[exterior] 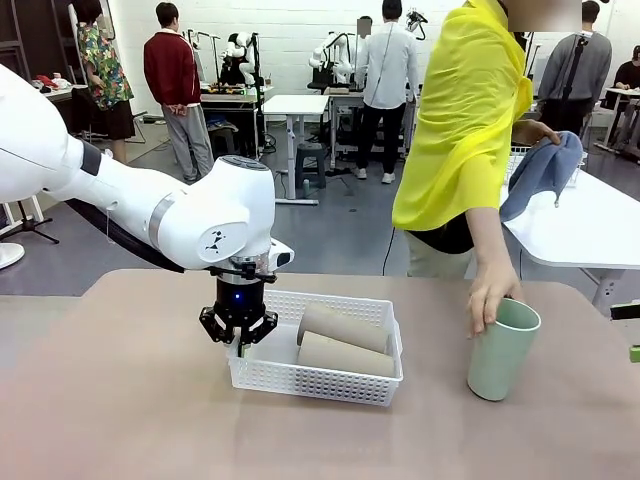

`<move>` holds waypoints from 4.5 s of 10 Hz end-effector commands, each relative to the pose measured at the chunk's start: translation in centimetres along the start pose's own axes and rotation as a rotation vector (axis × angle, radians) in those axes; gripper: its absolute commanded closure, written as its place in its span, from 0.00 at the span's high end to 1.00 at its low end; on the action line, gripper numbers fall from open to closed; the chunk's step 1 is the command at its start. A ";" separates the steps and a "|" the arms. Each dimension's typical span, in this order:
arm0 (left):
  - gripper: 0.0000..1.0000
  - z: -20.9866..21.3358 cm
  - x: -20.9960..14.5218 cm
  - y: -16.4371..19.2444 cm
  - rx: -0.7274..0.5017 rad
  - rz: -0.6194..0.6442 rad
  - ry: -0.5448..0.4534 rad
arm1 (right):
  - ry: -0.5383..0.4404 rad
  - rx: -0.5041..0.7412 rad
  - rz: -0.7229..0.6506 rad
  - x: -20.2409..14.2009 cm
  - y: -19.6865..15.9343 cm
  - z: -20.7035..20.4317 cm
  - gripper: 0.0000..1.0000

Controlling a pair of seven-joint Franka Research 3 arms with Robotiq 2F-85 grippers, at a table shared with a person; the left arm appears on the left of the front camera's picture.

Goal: Clean and organize the cups into the basket.
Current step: Pick up the Reusable plastic cup from the right side of the table and stack it inside the Organizing basket in the center of the table.

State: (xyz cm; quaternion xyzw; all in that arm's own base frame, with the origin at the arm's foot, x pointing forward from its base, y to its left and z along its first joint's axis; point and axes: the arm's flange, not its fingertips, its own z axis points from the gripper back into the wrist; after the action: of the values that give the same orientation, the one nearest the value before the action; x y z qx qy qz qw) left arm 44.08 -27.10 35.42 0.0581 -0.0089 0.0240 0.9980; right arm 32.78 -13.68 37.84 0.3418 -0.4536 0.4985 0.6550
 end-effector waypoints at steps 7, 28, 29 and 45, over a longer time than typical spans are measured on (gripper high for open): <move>0.00 -0.4 -0.1 0.2 0.009 -0.008 0.007 | 0.028 0.138 0.032 -1.2 -0.7 -3.2 1.00; 0.00 -0.4 -0.1 0.2 0.009 -0.008 0.007 | 0.119 0.193 -0.098 -8.2 -7.6 -15.8 1.00; 0.00 -0.4 -0.1 0.2 0.009 -0.008 0.007 | 0.121 0.186 -0.101 -8.2 -7.7 -15.8 1.00; 0.00 -0.4 -0.1 0.2 0.009 -0.008 0.007 | 0.075 0.333 -0.013 -7.2 -8.5 -21.7 0.59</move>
State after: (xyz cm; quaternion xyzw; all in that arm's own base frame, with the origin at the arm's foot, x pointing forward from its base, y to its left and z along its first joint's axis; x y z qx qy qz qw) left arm 44.07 -27.10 35.41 0.0581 -0.0088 0.0239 0.9980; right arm 45.37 1.06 23.56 0.4272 -0.3321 0.5638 0.6240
